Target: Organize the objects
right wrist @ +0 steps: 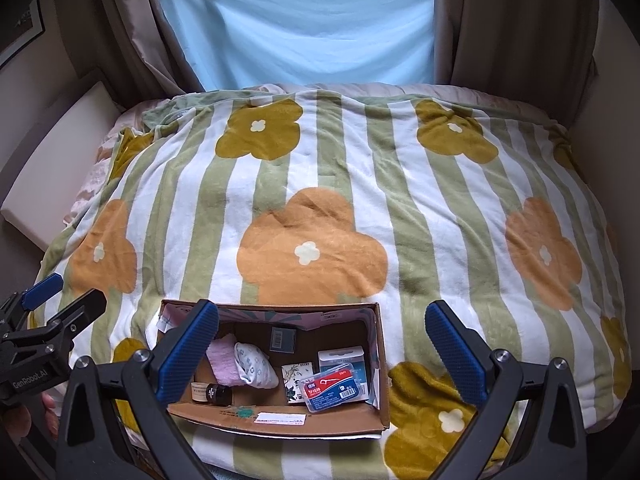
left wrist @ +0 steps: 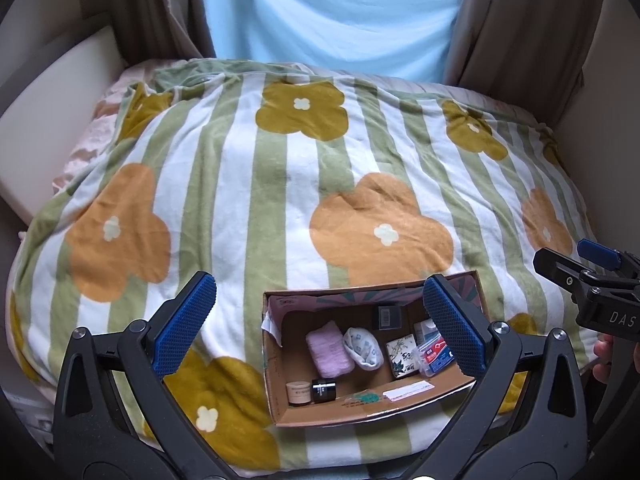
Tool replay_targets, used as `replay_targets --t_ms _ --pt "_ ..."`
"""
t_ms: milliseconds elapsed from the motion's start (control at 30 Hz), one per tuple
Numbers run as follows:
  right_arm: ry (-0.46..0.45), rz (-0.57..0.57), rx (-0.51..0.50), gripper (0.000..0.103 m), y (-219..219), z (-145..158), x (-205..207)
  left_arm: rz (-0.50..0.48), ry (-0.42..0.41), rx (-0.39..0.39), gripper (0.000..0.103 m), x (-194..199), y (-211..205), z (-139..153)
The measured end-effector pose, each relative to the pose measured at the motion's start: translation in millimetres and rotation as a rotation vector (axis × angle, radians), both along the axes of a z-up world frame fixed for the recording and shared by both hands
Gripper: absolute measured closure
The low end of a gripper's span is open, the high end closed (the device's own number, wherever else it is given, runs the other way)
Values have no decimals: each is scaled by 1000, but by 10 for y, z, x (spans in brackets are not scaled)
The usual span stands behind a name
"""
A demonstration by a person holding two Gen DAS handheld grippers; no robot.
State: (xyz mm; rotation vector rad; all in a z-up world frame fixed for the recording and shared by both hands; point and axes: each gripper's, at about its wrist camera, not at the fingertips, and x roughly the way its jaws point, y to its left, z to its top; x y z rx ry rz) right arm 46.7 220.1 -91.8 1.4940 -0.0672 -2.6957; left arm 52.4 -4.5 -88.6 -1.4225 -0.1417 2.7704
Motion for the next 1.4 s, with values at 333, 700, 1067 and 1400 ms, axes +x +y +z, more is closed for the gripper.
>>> replay_targets --t_ms 333,700,1067,1400 --pt "0 1 0 0 0 0 0 -1 -1 3 0 -7 -6 8" --pt "4 5 2 0 -61 47 -22 1 4 -2 0 1 -40 29" --pt "7 4 1 0 -99 72 -39 13 12 2 0 12 -109 56" --pt "8 4 1 0 -110 87 -50 25 17 -41 0 38 -78 92"
